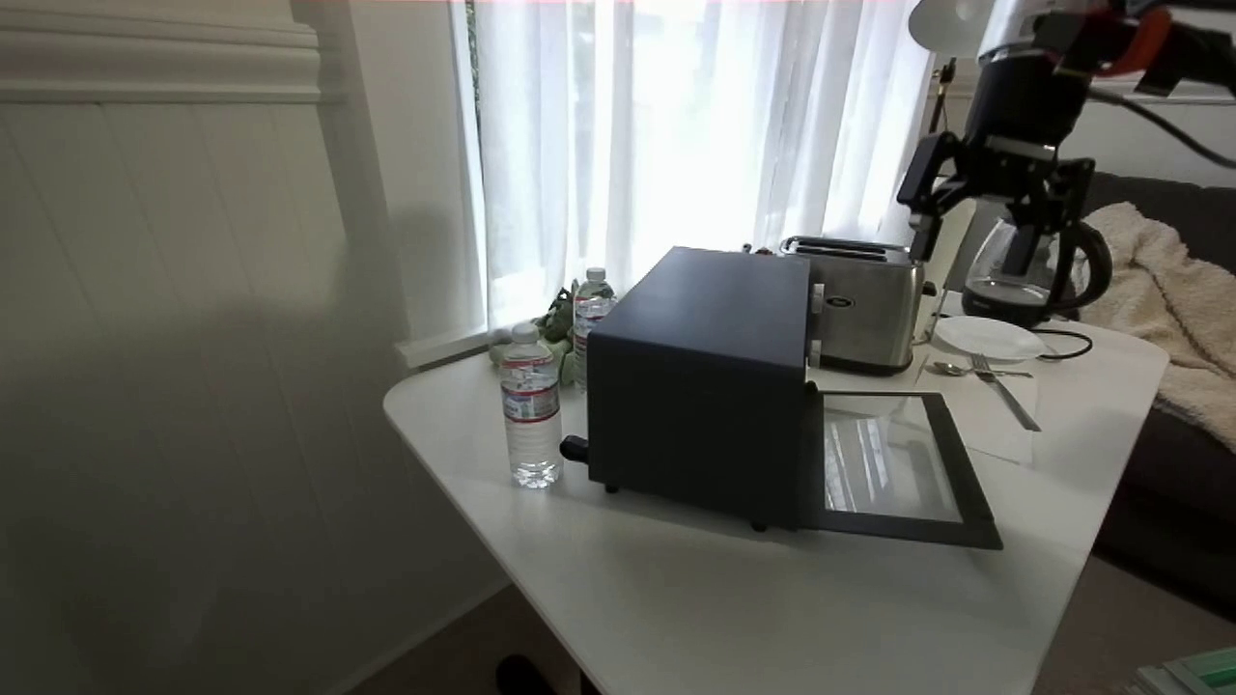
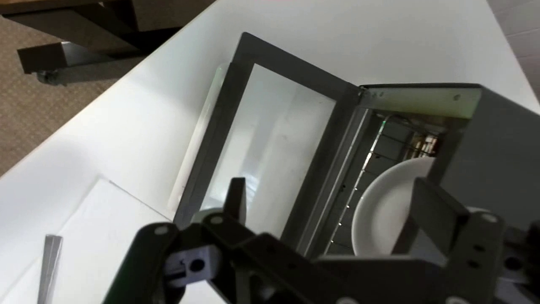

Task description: Pull the oven door in order to pen it

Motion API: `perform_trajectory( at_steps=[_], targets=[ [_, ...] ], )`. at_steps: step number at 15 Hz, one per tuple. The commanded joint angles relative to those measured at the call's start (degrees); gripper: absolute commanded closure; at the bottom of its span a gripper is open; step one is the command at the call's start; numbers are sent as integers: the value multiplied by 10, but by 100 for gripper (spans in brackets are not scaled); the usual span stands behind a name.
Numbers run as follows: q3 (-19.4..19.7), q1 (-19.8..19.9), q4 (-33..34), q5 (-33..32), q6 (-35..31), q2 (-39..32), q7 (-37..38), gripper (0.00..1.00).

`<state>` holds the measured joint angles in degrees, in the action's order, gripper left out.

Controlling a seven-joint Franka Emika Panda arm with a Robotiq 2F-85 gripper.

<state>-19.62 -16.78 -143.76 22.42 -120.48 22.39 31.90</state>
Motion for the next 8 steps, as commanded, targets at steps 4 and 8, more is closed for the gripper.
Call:
perform_trajectory(
  at_steps=[4,8],
  targets=[
    [8,-18,38,13,97,78,-59,0],
    [-3,-7,44,5,91,73,-60,0]
  ],
)
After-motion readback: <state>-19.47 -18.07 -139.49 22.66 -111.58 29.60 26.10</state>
